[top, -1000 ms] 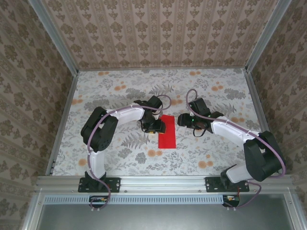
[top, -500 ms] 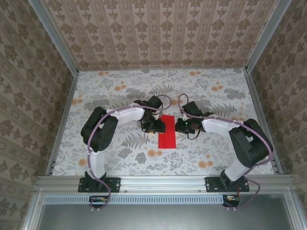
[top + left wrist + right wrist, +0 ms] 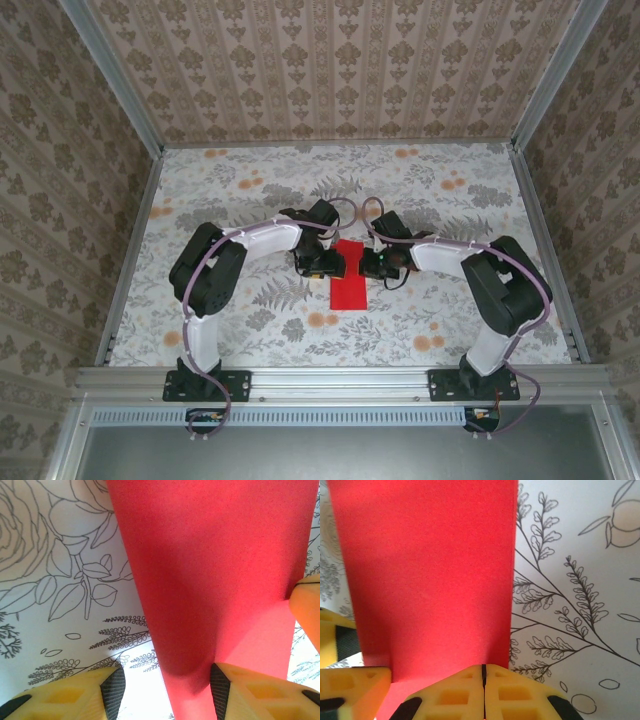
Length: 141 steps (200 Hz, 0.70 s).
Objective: Fold a paper plane with a square sheet of paper (fold left side to right side)
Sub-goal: Hold the square sheet of paper at the center of the table.
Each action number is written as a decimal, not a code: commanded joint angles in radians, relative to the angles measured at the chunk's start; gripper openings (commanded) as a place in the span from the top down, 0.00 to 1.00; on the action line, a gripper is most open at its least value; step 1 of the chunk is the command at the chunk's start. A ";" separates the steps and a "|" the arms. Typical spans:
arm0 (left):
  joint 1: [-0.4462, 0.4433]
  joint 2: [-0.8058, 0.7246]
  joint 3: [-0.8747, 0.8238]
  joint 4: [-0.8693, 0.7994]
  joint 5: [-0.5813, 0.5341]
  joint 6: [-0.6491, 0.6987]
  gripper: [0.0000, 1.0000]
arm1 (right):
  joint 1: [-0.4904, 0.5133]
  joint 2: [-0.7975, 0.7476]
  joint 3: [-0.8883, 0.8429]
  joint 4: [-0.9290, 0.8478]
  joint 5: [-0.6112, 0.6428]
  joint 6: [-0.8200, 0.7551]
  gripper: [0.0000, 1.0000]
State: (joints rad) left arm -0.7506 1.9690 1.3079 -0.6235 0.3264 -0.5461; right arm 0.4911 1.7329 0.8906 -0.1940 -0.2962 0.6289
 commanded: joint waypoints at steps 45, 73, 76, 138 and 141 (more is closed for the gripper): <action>-0.024 0.039 -0.025 0.035 -0.006 0.024 0.45 | 0.010 0.060 0.053 -0.133 0.040 -0.013 0.93; -0.008 -0.059 -0.034 0.047 -0.016 0.039 0.44 | 0.010 0.072 0.054 -0.147 0.044 -0.014 0.94; -0.006 -0.072 -0.036 0.050 -0.016 0.038 0.43 | 0.010 0.072 0.053 -0.148 0.044 -0.015 0.94; 0.018 -0.233 -0.123 0.188 0.094 0.030 0.50 | 0.010 0.075 0.060 -0.175 0.067 -0.027 0.95; 0.018 -0.234 -0.129 0.201 0.107 0.028 0.51 | 0.010 0.074 0.060 -0.174 0.068 -0.028 0.95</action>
State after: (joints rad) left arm -0.7383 1.7737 1.2140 -0.5140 0.3519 -0.5270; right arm 0.4946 1.7672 0.9543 -0.2802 -0.2855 0.6235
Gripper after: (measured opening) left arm 0.523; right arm 0.054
